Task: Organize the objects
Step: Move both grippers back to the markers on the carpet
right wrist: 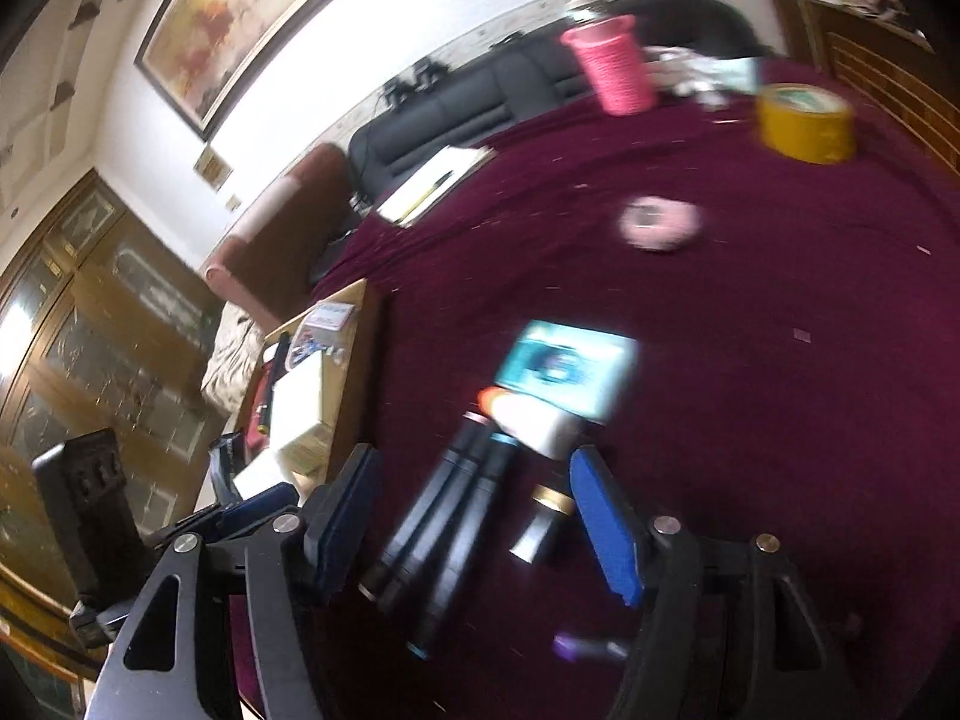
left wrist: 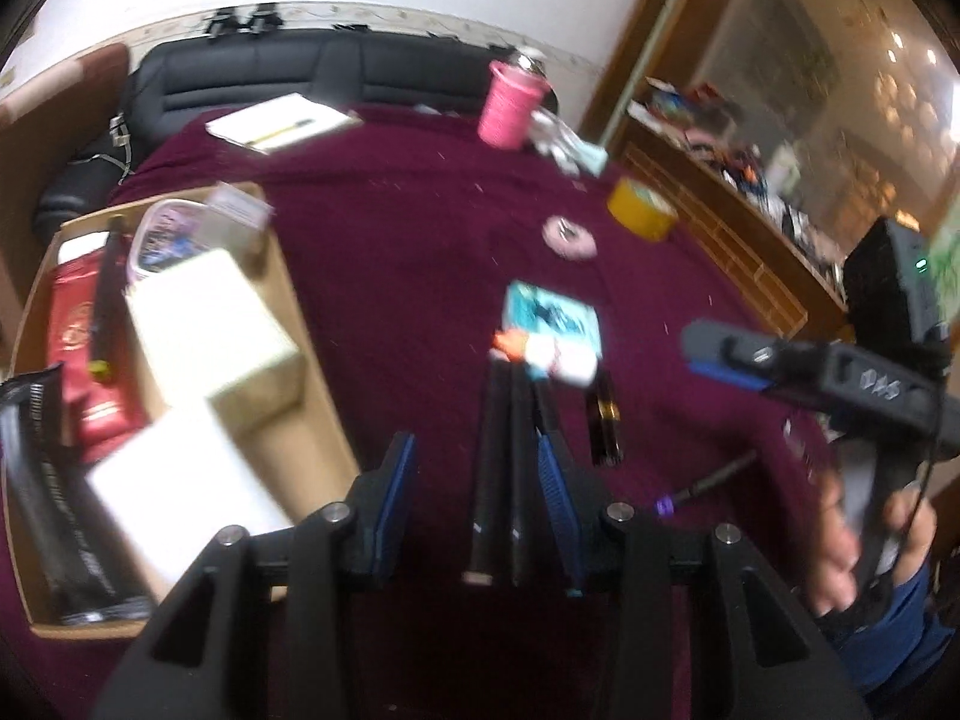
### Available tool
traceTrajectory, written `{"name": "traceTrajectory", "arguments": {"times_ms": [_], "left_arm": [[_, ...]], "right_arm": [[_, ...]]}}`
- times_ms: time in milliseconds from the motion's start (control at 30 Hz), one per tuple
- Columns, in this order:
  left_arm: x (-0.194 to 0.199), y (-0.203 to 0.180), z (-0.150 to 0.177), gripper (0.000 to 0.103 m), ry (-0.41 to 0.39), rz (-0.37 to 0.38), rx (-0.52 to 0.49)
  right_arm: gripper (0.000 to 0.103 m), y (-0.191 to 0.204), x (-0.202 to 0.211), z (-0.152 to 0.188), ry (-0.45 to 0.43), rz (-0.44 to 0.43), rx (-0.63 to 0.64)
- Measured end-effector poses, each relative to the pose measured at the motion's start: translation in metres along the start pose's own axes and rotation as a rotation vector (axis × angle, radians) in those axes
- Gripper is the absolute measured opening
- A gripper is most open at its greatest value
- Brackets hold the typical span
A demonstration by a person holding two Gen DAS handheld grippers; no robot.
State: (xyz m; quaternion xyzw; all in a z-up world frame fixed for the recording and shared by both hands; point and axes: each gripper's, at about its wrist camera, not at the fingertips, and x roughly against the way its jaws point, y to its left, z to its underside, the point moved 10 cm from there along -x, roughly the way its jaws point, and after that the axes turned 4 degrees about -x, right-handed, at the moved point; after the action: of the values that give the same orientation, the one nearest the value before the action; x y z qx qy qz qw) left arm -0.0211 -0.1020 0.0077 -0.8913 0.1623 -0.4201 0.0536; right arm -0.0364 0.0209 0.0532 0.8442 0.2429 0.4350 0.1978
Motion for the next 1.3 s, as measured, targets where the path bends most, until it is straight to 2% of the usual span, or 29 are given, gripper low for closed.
{"name": "traceTrajectory", "arguments": {"times_ms": [233,400,500,700,733,800,867,1000,1300], "left_arm": [[-0.034,-0.024,0.019,0.04,0.097,0.009,-0.151],[-0.055,-0.025,0.023,0.039,0.153,-0.017,-0.221],[-0.064,-0.02,0.023,0.036,0.186,-0.03,-0.22],[-0.066,-0.005,0.011,0.035,0.186,0.034,-0.115],[-0.069,0.0,0.01,0.035,0.194,0.016,-0.108],[-0.071,0.002,0.01,0.032,0.201,-0.012,-0.122],[-0.073,0.0,0.008,0.032,0.204,-0.008,-0.121],[-0.074,-0.003,0.005,0.032,0.178,-0.04,-0.151],[-0.077,-0.022,0.011,0.032,0.19,-0.021,-0.225]], "right_arm": [[0.073,-0.048,0.033,0.015,-0.044,0.014,-0.038],[0.073,-0.069,0.044,0.019,-0.066,0.017,-0.062],[0.073,-0.075,0.046,0.023,-0.067,0.007,-0.063],[0.073,-0.087,0.048,0.027,-0.051,0.007,-0.07],[0.073,-0.089,0.049,0.028,-0.039,0.003,-0.082],[0.073,-0.09,0.052,0.031,-0.025,-0.018,-0.109],[0.073,-0.089,0.056,0.036,-0.005,-0.041,-0.133],[0.076,-0.088,0.064,0.051,0.038,-0.068,-0.191],[0.076,-0.102,0.052,0.07,0.127,-0.043,-0.261]]}}
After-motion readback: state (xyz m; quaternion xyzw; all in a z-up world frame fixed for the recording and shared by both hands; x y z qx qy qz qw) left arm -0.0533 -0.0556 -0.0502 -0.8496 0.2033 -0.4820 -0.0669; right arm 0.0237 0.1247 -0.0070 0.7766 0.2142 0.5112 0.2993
